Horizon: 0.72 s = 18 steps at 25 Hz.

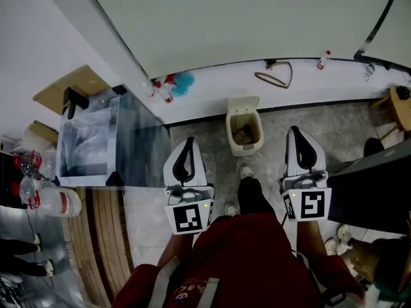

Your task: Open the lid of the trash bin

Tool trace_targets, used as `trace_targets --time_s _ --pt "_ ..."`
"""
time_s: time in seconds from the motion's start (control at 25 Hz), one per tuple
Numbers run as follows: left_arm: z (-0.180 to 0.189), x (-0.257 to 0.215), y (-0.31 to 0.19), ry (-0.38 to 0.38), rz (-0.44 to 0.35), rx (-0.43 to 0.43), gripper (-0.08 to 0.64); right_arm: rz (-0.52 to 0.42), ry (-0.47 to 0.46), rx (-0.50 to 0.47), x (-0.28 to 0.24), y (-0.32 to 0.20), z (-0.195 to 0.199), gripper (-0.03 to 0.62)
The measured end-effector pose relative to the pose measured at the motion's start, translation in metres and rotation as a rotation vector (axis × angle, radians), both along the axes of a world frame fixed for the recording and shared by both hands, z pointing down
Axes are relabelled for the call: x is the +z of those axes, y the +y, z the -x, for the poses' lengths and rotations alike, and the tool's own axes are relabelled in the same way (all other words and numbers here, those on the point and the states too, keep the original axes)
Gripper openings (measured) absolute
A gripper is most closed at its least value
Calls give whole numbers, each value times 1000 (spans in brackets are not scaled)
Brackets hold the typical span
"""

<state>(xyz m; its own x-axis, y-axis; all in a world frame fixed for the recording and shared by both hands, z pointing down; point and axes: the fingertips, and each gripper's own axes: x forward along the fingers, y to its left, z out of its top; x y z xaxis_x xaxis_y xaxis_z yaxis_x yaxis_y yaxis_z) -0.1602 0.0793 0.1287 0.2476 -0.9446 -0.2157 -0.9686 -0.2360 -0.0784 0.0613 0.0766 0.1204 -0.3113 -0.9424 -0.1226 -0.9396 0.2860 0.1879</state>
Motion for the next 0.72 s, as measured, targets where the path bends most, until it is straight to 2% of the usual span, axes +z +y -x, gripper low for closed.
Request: trace_targets --time_s 0.24,0.72 --pt "-3 0 0 -2 -6 8 5 0 2 32 1 -1 -8 0" --pt "-3 2 -3 6 4 18 5 24 51 38 6 -5 -4 0"
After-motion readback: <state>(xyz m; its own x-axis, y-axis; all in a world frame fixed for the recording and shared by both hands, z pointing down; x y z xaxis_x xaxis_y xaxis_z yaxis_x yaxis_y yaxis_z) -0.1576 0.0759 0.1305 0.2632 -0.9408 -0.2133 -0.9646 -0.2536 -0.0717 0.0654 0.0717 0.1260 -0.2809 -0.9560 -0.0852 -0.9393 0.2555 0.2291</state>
